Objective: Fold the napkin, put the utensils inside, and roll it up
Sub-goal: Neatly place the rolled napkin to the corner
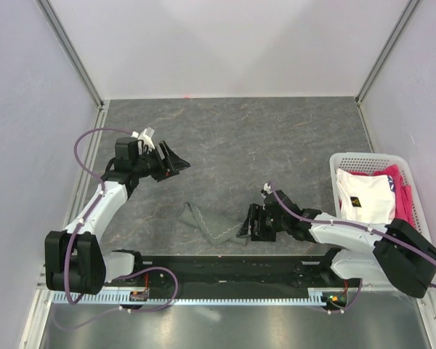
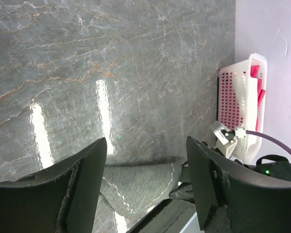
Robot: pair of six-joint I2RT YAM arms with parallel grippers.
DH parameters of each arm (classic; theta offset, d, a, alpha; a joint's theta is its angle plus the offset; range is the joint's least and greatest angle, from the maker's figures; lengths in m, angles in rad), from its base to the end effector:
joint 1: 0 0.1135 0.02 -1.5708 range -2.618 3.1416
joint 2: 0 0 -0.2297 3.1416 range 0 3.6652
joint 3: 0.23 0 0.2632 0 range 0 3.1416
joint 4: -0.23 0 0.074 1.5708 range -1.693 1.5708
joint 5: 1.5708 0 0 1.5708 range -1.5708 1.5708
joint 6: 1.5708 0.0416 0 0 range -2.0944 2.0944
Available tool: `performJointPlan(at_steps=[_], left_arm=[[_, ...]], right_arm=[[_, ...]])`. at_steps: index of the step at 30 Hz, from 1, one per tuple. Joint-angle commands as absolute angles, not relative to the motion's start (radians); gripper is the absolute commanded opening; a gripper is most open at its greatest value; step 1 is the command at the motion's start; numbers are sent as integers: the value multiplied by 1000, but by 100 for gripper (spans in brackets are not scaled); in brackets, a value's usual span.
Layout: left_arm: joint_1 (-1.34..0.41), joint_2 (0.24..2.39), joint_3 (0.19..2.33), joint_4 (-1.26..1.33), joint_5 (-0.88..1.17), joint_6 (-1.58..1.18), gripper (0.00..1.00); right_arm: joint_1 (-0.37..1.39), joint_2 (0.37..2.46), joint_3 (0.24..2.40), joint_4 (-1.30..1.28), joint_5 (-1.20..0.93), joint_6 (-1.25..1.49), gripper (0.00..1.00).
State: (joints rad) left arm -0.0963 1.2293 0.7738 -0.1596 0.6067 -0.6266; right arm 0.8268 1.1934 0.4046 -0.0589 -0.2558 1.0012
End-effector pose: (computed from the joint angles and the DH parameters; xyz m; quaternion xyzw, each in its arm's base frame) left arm 0.2843 -0.0513 0.2087 -0.0895 0.8538 -0.4033 0.3167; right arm 0.1508 0.1794 0.1018 0.0359 0.9281 0.3507 0.1197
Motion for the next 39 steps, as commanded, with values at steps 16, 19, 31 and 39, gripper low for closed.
performJointPlan(at_steps=[16, 19, 31, 39], left_arm=[[15, 1207, 890, -305, 690, -486, 74], [40, 1209, 902, -322, 686, -463, 74], [80, 1203, 905, -339, 637, -425, 74], [113, 1195, 900, -339, 621, -414, 74]], right_arm=[[847, 1609, 727, 109, -137, 855, 54], [845, 1701, 791, 129, -135, 842, 53], [844, 2114, 1320, 95, -140, 756, 53], [838, 2197, 1554, 3, -158, 655, 61]])
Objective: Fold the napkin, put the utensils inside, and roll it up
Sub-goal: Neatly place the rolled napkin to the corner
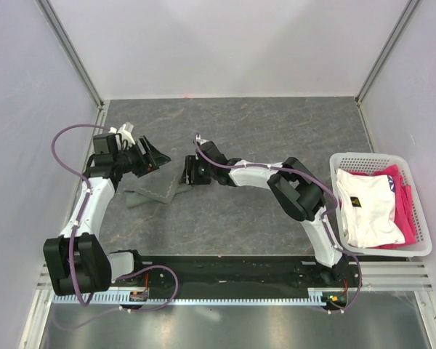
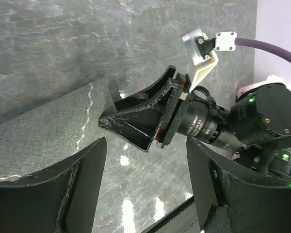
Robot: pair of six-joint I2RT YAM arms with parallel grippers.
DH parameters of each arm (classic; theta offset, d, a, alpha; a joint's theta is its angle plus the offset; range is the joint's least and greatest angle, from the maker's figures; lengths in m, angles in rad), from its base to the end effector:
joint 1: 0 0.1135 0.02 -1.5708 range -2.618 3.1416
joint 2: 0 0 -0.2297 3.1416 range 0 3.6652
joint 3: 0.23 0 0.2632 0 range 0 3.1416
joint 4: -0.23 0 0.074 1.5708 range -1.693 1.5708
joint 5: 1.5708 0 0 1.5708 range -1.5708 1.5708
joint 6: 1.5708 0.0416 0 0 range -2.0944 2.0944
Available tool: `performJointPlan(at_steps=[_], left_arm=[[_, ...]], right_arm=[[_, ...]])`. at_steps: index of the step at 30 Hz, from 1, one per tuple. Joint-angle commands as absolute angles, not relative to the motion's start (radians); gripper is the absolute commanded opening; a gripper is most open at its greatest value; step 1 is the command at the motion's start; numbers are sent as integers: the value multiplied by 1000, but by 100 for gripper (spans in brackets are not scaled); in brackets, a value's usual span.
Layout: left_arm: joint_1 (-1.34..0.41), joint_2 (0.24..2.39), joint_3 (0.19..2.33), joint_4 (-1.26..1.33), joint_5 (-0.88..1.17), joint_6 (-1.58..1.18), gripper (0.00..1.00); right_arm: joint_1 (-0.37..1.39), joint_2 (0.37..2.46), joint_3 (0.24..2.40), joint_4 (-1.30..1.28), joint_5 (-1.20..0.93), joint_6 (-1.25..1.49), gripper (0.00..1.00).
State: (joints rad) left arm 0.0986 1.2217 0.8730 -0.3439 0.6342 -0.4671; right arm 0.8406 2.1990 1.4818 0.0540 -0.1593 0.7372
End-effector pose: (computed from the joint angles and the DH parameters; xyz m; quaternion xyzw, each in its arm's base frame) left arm 0.2866 0.0036 0.2295 -0.1127 0.8628 -0.3515 0.3454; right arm 0.3141 0.3607 0.1053 -0.0811 0.8929 0.3605 0.2572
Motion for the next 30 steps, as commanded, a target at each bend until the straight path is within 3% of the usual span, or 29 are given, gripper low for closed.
performJointPlan(at_steps=[1, 2, 3, 5, 13, 21, 30], left_arm=[[114, 1192, 900, -341, 614, -416, 74], [114, 1190, 900, -339, 608, -413, 74], [115, 1187, 903, -341, 606, -407, 74], [114, 1178, 913, -339, 624, -390, 74], [114, 1080, 916, -302, 681, -315, 75], [110, 953, 868, -256, 735, -249, 79], [109, 884, 845, -242, 730, -216, 82]], right_arm=[[838, 2186, 1554, -24, -163, 634, 66], [838, 2153, 1548, -26, -166, 597, 74], [838, 2129, 1536, -28, -167, 578, 90], [836, 2039, 1485, -26, -152, 533, 98], [730, 1630, 1180, -37, -91, 463, 98], [563, 1165, 788, -51, 167, 411, 98], [517, 971, 629, -77, 278, 420, 98]])
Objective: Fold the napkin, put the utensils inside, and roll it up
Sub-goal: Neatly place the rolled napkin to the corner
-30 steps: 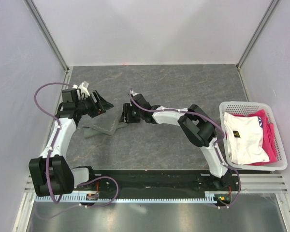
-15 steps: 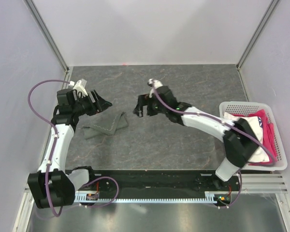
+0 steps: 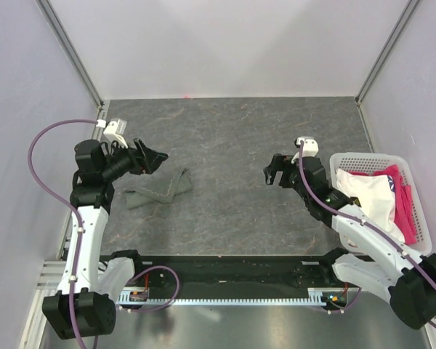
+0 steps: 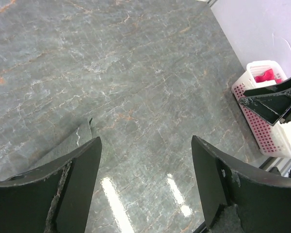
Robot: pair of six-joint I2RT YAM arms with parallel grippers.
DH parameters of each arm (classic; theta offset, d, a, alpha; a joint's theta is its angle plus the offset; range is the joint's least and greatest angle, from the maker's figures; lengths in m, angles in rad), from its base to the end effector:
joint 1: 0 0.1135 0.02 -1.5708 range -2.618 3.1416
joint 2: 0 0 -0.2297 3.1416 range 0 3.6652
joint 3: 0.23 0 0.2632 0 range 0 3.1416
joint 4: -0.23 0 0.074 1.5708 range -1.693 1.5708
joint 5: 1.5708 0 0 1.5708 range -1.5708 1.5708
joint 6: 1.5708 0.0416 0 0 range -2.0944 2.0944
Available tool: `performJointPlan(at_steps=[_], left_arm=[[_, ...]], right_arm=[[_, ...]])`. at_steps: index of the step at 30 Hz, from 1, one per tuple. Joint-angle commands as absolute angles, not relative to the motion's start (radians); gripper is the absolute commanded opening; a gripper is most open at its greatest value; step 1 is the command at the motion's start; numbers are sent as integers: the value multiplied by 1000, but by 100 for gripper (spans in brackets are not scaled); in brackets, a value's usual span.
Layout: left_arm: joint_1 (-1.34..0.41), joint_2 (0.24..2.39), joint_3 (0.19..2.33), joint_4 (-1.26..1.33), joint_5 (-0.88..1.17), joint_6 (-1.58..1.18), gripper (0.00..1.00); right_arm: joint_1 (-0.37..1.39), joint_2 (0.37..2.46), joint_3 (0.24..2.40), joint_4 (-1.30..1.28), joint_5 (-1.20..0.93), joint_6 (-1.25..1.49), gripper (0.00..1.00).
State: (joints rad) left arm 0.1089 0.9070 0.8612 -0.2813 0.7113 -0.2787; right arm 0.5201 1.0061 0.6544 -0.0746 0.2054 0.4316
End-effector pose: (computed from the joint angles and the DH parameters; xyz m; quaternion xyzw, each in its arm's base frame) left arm 0.2387 -0.0012 0.3087 0.0523 0.7867 -0.3283 0.5201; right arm 0.2323 0.1232 0.2281 0.0185 0.8379 0.1701 0.5183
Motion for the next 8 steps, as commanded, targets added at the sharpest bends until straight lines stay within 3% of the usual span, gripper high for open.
performJointPlan(at_steps=[1, 8], left_arm=[[107, 884, 842, -241, 736, -213, 82], [107, 871, 838, -238, 741, -206, 85]], right_arm=[[517, 968, 627, -80, 288, 428, 98], [517, 970, 623, -87, 299, 436, 98]])
